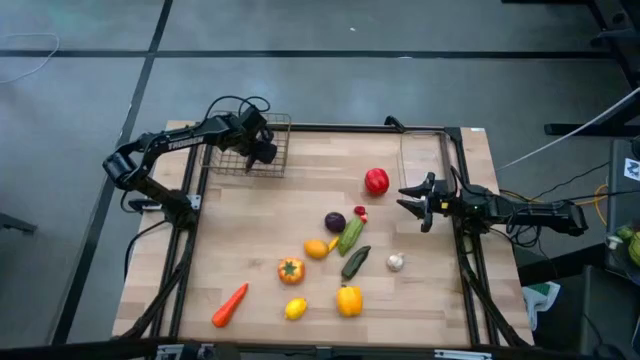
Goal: Sort produce into baskets
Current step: Put the violet eggplant into the silver wire basket, then put the orange carrot into the silver wire basket
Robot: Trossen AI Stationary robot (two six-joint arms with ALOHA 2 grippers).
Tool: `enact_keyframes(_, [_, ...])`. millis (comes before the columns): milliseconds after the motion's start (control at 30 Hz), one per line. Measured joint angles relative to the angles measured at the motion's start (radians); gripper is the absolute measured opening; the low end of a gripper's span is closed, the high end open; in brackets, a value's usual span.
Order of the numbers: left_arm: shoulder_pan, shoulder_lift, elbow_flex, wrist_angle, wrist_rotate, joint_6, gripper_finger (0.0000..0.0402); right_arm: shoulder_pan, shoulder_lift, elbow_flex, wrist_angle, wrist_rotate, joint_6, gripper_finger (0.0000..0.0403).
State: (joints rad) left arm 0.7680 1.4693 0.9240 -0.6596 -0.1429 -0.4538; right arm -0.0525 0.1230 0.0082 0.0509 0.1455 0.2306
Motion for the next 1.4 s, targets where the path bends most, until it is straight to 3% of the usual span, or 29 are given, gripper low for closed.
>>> enact_keyframes(200, [0.0,0.0,-0.018,0.0,0.0,0.0,0.0178,0.0,0.0,0.0,0.0,0.0,0.0,0.0172])
enact_keyframes(600, [0.016,0.0,-0.034,0.02,0.002,0.015,0.0249,0.0,0.0,0.0,0.0,0.0,0.0,0.0172])
enact_keyframes(967, [0.017,0.0,0.005,0.127,0.001,0.091,0.0251,0.0,0.0,0.0,0.0,0.0,0.0,0.0172])
enact_keyframes(1400, [0.004,0.0,0.147,0.133,0.002,0.166,0.0251,0.0,0.0,0.0,0.0,0.0,0.0,0.0172])
